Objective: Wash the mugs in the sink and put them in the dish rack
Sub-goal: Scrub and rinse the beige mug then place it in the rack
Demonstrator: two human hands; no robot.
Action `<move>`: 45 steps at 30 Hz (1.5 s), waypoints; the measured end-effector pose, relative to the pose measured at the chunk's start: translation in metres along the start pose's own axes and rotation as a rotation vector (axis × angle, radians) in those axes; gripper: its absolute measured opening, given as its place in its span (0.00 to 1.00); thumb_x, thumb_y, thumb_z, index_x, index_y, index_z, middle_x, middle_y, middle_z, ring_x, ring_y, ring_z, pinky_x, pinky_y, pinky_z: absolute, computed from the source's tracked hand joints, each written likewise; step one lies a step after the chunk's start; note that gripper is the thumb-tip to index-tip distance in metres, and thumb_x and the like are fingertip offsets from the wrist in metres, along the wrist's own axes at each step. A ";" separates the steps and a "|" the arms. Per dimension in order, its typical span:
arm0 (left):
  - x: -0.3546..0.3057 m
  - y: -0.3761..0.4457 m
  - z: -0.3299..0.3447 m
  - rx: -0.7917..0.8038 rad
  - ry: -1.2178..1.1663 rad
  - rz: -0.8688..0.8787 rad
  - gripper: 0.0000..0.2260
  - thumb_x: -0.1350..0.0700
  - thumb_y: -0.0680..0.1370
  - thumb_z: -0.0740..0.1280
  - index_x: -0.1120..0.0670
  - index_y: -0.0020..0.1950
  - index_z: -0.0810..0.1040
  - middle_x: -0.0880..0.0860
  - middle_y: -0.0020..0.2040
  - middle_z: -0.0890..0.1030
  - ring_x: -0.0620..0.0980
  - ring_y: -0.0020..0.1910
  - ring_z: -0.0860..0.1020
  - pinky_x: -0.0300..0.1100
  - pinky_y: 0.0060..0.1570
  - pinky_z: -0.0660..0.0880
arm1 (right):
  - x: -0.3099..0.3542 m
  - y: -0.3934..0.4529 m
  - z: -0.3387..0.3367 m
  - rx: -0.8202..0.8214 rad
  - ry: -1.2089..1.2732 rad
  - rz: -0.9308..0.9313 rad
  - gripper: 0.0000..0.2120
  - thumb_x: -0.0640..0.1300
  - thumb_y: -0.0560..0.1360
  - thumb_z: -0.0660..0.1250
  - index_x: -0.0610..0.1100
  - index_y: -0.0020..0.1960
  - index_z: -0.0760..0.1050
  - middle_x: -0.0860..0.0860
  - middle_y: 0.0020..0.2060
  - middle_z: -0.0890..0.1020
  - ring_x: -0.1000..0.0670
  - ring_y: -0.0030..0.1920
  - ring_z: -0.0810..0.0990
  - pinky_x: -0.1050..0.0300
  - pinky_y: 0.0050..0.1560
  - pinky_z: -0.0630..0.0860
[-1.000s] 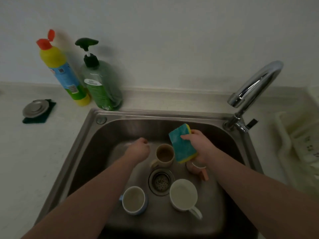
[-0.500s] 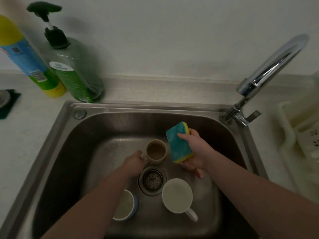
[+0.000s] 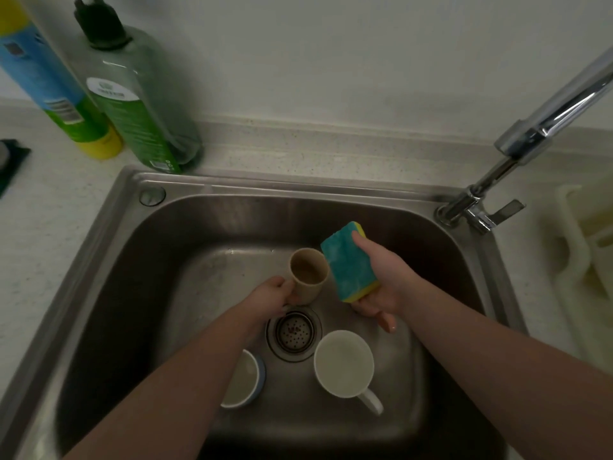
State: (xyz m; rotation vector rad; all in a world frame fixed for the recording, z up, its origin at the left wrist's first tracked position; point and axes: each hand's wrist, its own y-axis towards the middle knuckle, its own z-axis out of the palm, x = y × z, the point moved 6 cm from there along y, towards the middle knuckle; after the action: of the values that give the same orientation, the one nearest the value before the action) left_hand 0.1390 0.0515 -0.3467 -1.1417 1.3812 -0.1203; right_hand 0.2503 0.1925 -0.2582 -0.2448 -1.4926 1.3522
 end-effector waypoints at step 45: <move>-0.261 -0.285 -0.106 -0.509 0.424 1.003 0.16 0.53 0.81 0.63 0.62 0.38 0.77 0.56 0.32 0.76 0.52 0.34 0.73 0.43 0.37 0.68 | 0.109 -0.250 0.128 -0.341 -0.885 -1.169 0.18 0.55 0.78 0.51 0.50 0.49 0.78 0.51 0.49 0.80 0.48 0.55 0.74 0.51 0.55 0.71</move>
State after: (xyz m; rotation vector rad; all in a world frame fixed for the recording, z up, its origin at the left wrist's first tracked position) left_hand 0.1352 0.0229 0.0530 -0.7033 2.3029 0.7848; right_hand 0.2221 0.1105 0.0300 1.0095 -2.0320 0.1934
